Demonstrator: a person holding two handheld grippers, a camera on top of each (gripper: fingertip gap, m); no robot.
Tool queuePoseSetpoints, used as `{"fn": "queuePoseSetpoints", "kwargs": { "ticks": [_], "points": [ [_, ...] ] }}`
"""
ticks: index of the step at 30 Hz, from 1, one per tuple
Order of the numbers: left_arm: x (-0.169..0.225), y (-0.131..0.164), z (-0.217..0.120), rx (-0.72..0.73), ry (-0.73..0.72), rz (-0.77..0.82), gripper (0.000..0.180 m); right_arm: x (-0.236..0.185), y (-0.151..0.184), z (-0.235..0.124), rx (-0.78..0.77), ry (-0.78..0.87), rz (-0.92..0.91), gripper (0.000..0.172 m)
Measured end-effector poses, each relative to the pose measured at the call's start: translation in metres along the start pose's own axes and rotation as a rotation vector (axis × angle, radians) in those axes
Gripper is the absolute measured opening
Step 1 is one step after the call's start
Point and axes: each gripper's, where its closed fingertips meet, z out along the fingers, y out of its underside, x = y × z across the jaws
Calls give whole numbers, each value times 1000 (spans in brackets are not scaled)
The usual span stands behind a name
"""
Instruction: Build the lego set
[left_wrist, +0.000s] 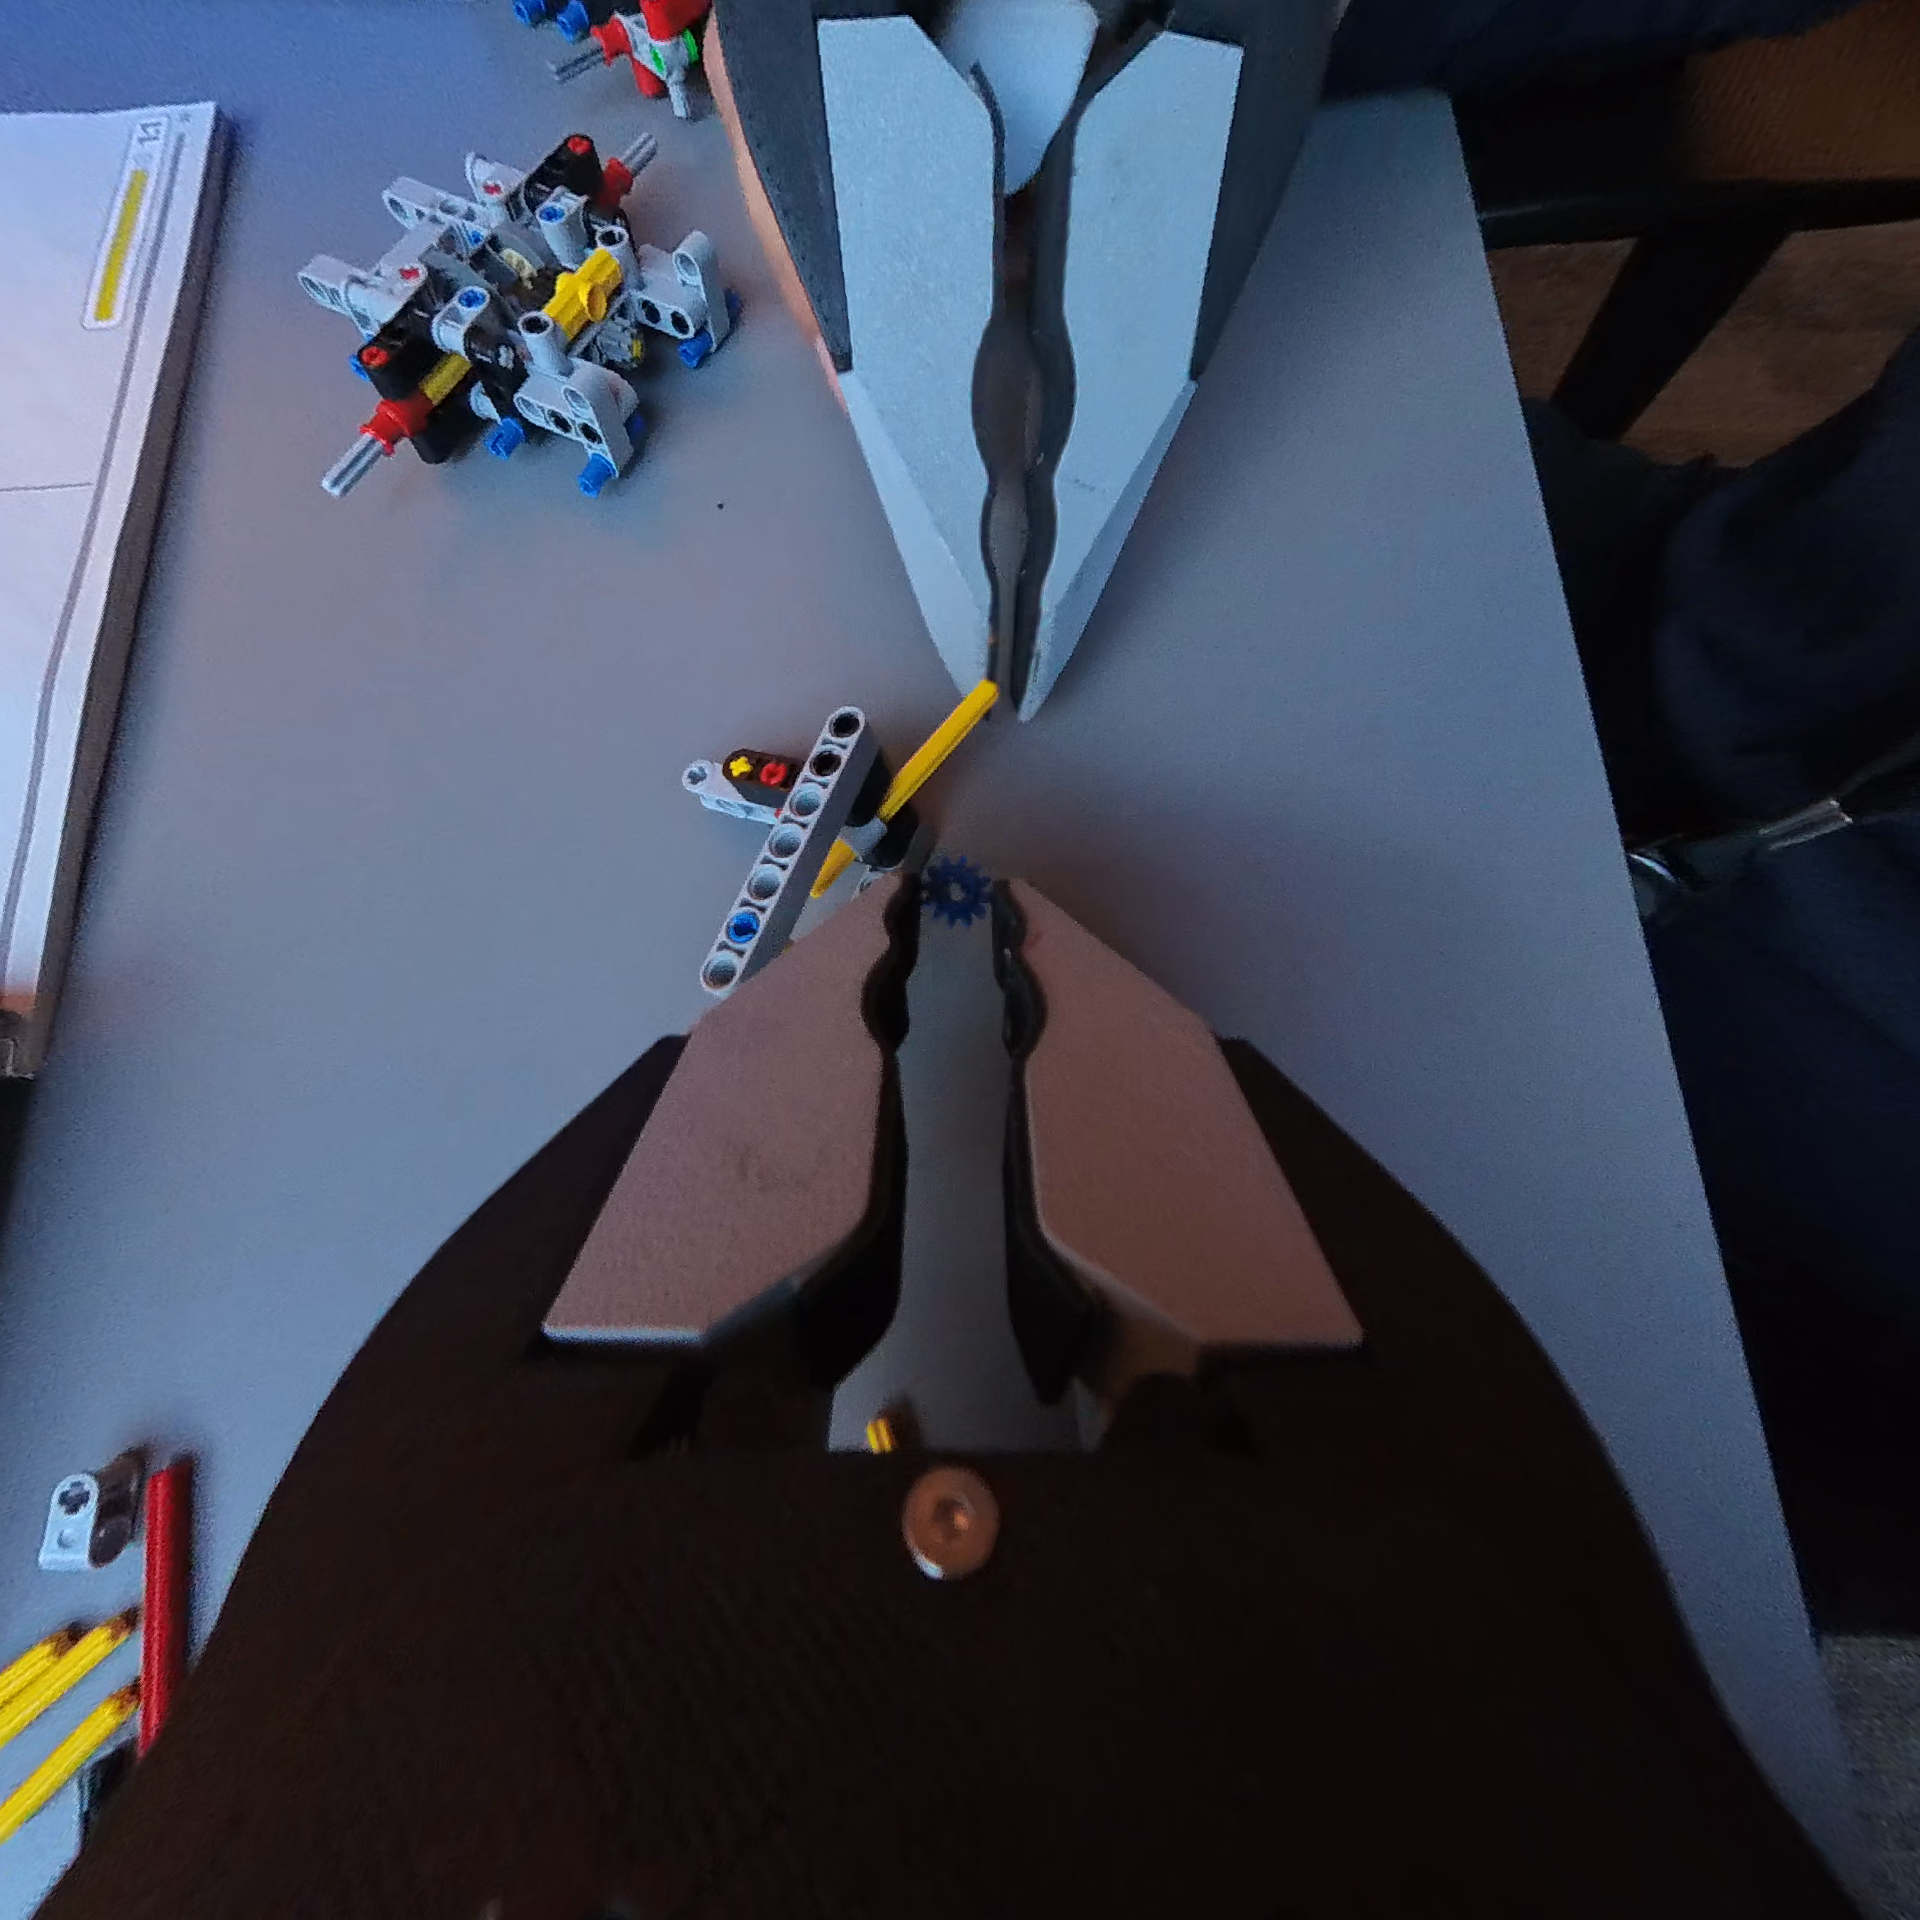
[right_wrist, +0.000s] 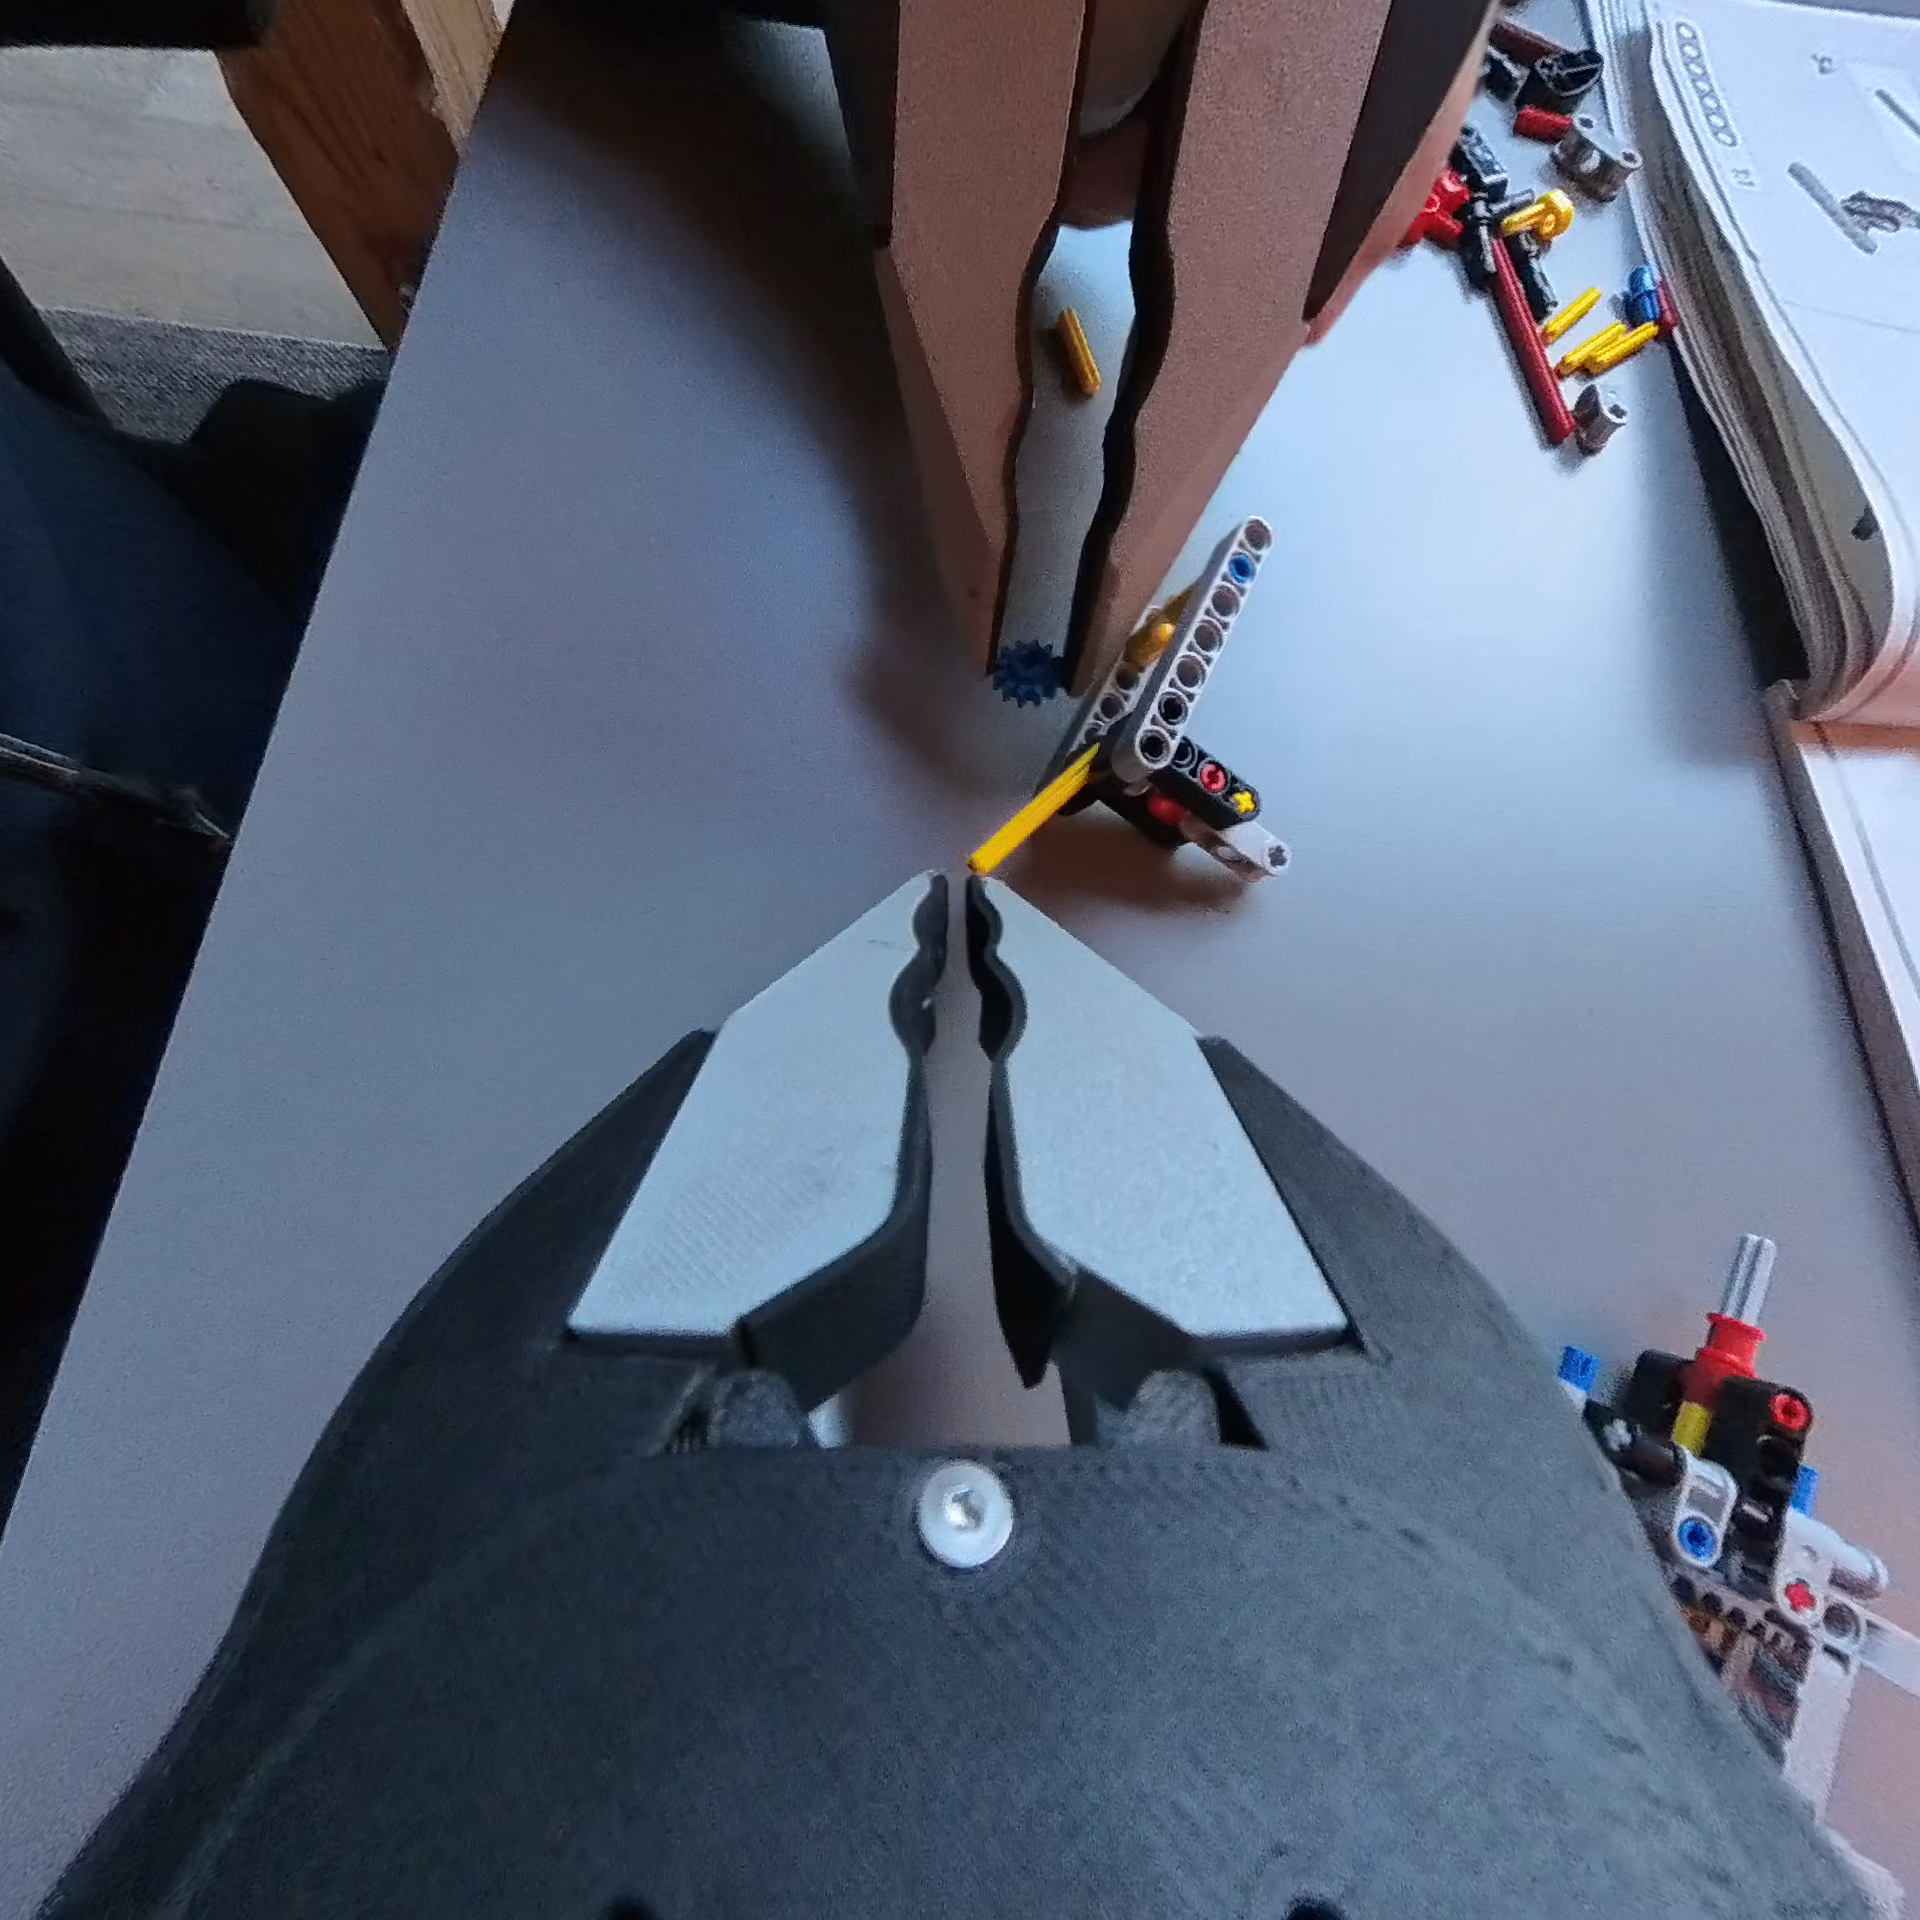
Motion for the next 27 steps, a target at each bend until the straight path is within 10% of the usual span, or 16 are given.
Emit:
{"fn": "queuePoseSetpoints", "kwargs": {
  "ticks": [11, 27],
  "points": [
    [-10, -9, -19, 52, 67, 63, 11, 18, -9, -15, 21, 60, -141, 45],
    [-31, -16, -43, 87, -35, -2, 11, 14, -4, -7, -22, 68, -148, 34]
  ]
}}
